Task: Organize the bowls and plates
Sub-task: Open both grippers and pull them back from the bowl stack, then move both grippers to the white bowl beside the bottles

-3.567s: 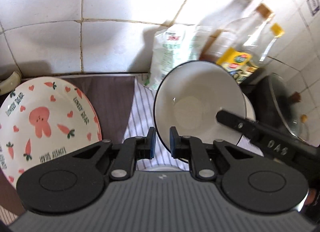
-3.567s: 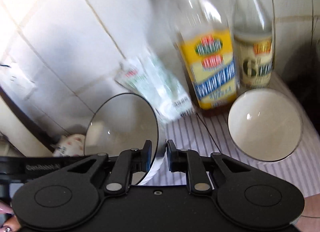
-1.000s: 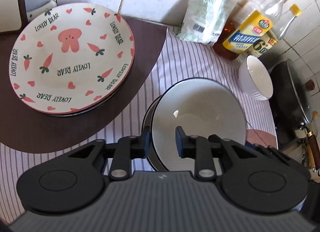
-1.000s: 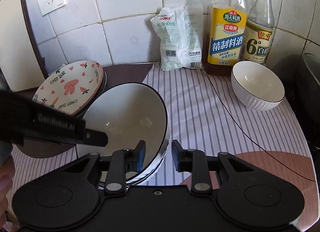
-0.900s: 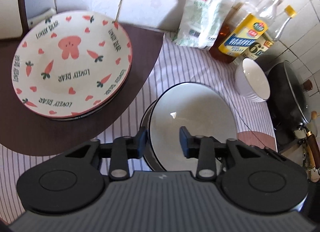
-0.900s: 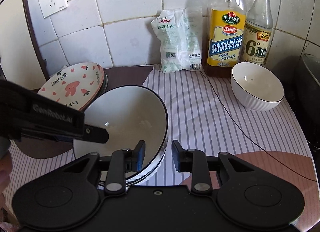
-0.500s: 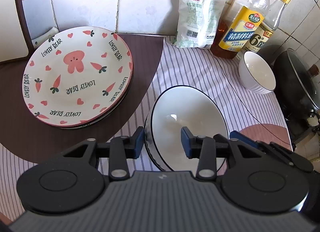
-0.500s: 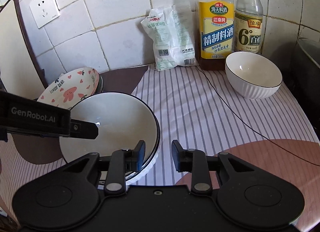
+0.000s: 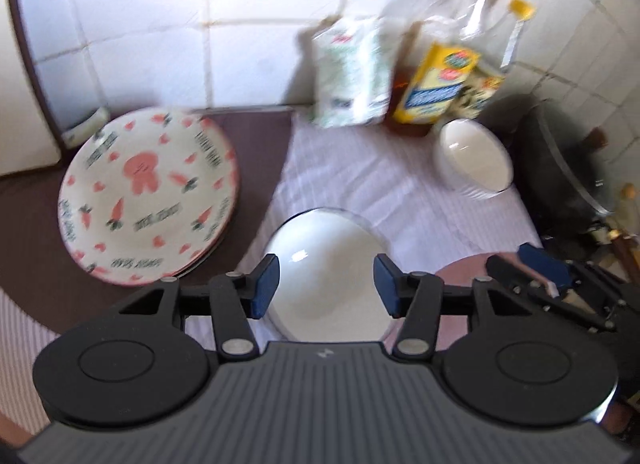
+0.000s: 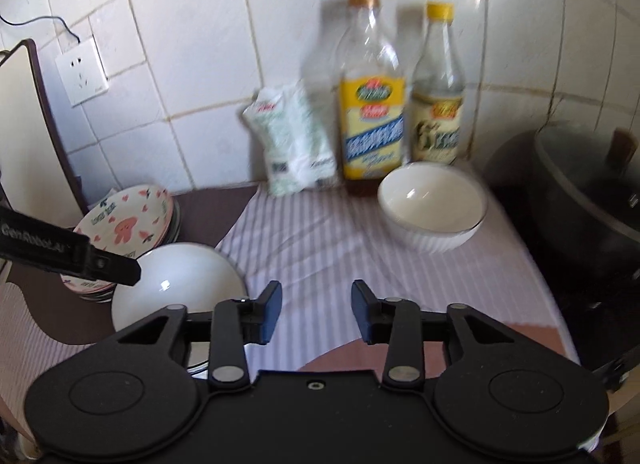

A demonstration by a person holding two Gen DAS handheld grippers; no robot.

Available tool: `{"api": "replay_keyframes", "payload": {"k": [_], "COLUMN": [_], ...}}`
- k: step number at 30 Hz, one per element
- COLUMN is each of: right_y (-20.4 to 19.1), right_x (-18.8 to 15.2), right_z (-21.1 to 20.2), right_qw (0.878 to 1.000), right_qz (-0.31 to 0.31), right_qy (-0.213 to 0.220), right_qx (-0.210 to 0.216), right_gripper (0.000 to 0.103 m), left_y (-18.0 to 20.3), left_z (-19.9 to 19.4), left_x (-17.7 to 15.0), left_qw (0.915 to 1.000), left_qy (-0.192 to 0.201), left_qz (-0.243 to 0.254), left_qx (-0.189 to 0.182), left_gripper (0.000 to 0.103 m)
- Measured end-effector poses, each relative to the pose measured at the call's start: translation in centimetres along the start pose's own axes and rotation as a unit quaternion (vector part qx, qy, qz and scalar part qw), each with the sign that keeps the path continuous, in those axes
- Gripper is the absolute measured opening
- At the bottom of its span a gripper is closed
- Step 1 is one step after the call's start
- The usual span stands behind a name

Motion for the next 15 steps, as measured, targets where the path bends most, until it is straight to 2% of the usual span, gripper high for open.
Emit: {"api": "replay_keyframes", "payload": {"k": [2,5,10,13,14,15], "right_y": [0.4,1.2,2.5,3.1,3.3,3.5], "right_x": [0.2,-0.1,-0.5,-0.4,-0.3,-0.3], "right_z": [-0.9,-2.2,-2.9,-3.0,-2.9,-2.9], "right_qw": [1.000,0.999,0.999,0.998,0.998,0.997], "right_qz": [-0.009,-0.006,-0.025,-0.046,-0.051,-0.054], "right_qy": [0.010,0.024,0.028,0.039,0.044,0.052], "right_qx": [0.019,0.025,0.006,0.014,0.020,0.024], "right_gripper": [0.049,0.060,0.065,0.079,0.090,0.094], "left_y": [1.2,3.0,6.3,8.1,8.7,9.4], "left_z": [-0.7,-1.3,-1.4,-0.7,-0.4,0.0], "left_x": [0.6,1.4,2.6,3.0,3.1,3.2], "left_qw": [0.9998,0.9987,0.9959,0.9939,0.9934,0.9927], "left_qy": [0.012,0.029,0.045,0.046,0.046,0.048], "left_qz": [0.012,0.026,0.046,0.059,0.065,0.071], "left_qx": [-0.010,-0.031,-0.064,-0.080,-0.082,-0.085], "left_gripper": [0.052,0.053,0.053,0.053,0.053,0.053]}}
Point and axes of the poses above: each gripper's, at about its wrist camera, not at the fingertips, and z roughly the way its jaws point, y to its right, x to its top, the point moved 8 cm from there along z, roughly the way its jaws point, and after that the axes turned 9 degrees about x, right-handed, at the moved point
